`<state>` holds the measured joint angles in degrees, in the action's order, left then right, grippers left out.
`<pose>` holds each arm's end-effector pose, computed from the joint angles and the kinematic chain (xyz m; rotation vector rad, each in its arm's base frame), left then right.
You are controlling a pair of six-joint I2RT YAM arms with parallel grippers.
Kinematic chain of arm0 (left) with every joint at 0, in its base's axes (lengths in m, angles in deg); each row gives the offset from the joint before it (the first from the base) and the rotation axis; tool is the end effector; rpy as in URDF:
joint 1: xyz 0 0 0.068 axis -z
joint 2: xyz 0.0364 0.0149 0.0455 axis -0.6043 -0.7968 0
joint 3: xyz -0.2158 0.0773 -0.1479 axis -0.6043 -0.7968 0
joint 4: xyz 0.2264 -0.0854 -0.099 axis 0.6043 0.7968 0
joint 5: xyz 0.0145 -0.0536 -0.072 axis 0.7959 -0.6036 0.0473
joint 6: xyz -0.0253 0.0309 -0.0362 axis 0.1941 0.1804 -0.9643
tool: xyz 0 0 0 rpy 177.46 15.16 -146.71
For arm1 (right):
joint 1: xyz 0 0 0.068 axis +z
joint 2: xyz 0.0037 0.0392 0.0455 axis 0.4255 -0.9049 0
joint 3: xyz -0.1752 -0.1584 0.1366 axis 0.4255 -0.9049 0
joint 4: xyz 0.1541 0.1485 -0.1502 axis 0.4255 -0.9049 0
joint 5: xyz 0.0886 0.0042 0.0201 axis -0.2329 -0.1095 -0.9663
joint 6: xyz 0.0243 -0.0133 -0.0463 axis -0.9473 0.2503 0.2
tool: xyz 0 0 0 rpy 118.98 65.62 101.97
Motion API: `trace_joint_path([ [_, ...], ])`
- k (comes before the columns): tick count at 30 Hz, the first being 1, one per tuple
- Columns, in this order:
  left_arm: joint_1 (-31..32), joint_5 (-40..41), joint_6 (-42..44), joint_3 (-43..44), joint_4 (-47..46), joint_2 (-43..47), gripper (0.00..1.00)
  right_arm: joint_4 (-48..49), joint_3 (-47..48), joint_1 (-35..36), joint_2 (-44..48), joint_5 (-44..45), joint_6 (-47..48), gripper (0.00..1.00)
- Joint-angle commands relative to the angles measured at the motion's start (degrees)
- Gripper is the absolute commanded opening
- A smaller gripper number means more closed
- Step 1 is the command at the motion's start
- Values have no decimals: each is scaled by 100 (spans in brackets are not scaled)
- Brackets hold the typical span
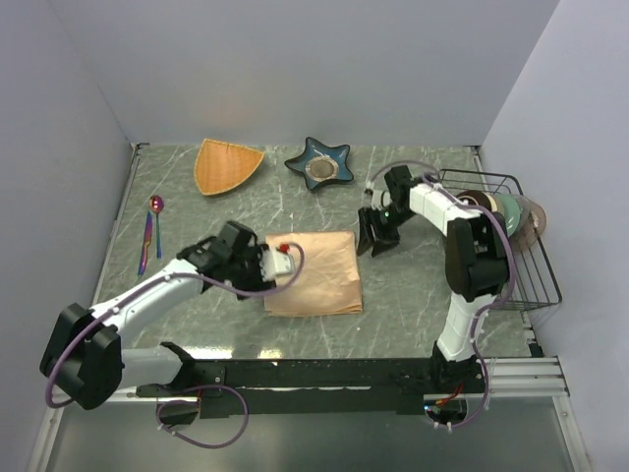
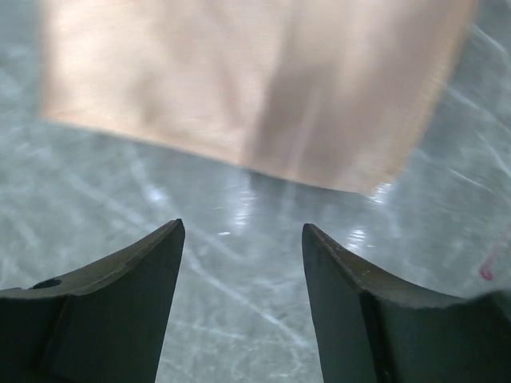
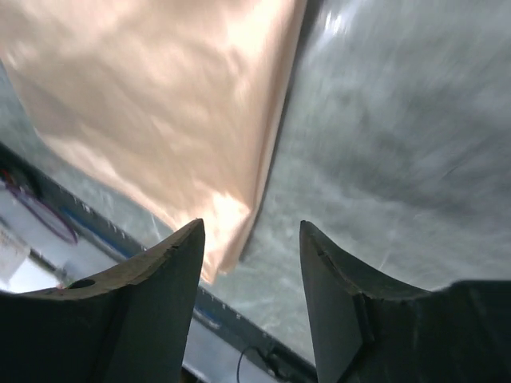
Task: Fold the napkin into a case and place the utensils inside
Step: Smooth out the square-folded napkin at the center of the board.
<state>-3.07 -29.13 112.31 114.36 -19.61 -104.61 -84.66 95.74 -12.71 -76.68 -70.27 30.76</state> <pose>0.1898 -0.1390 0.2121 1.6441 1.9589 -0.2633 0.3462 0.0956 0.1860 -0.3755 2.9010 0.8399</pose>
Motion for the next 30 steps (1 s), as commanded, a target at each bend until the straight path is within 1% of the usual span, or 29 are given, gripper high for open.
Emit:
trace_joint_path([
  [1, -824, -543, -554, 500, -91, -2, 68, 206, 831, -16, -633, 154, -427, 62],
  [3, -1080, -551, -854, 676, -364, -187, 69, 197, 1122, 1, -932, 119, -463, 63],
  [4, -1343, -682, -1134, 990, -435, -484, 71, 197, 1192, 10, -1011, 110, -480, 63],
  [6, -1538, -893, -1434, 1430, -462, -889, 72, 232, 1316, 36, -1196, 92, -524, 63],
  [7, -1669, -1007, -1653, 1955, -366, -1370, 72, 232, 1342, 45, -1240, 66, -533, 63],
  [9, -1732, -1271, -1944, 2502, -312, -1882, 71, 276, 1360, 89, -1328, -4, -542, 63],
  [10, -1749, -1394, -2172, 3044, -216, -2389, 69, 320, 1351, 106, -1337, -22, -542, 62],
  [12, -1758, -1675, -2410, 3540, -163, -2849, 68, 407, 1334, 150, -1381, -48, -551, 58],
  [13, -1750, -1755, -2603, 3977, -163, -3303, 66, 434, 1342, 177, -1398, -40, -542, 57],
  [14, -1750, -1825, -2674, 4216, -24, -3525, 65, 452, 1377, 194, -1468, -48, -542, 56],
  [15, -1750, -1878, -2814, 4593, 13, -3737, 63, 478, 1412, 229, -1504, -57, -507, 51],
  [16, -1750, -1887, -2859, 4736, 48, -4104, 59, 496, 1430, 238, -1539, -66, -498, 49],
  [17, -1750, -1931, -2894, 4842, 83, -4256, 57, 513, 1483, 256, -1583, -83, -507, 48],
  [19, -1750, -2080, -2991, 4939, 101, -4537, 51, 566, 1544, 335, -1653, -136, -480, 44],
  [20, -1750, -2115, -3035, 4913, 92, -4591, 50, 575, 1640, 387, -1723, -145, -454, 43],
  [23, -1758, -2247, -3105, 4545, 31, -4521, 45, 601, 1860, 589, -1855, -206, -358, 41],
  [24, -1793, -2343, -3149, 4187, -74, -4434, 44, 627, 1913, 642, -1882, -224, -288, 41],
  [26, -1864, -2458, -3211, 3816, -136, -4126, 43, 645, 2098, 817, -1995, -233, -217, 41],
  [27, -1951, -2493, -3272, 3466, -180, -4012, 43, 654, 2168, 897, -2031, -250, -199, 41],
  [29, -2074, -2573, -3334, 3139, -198, -3652, 44, 645, 2414, 1063, -2171, -277, -138, 41],
  [30, -2249, -2608, -3430, 2772, -320, -3485, 45, 619, 2502, 1125, -2224, -294, -111, 41],
])
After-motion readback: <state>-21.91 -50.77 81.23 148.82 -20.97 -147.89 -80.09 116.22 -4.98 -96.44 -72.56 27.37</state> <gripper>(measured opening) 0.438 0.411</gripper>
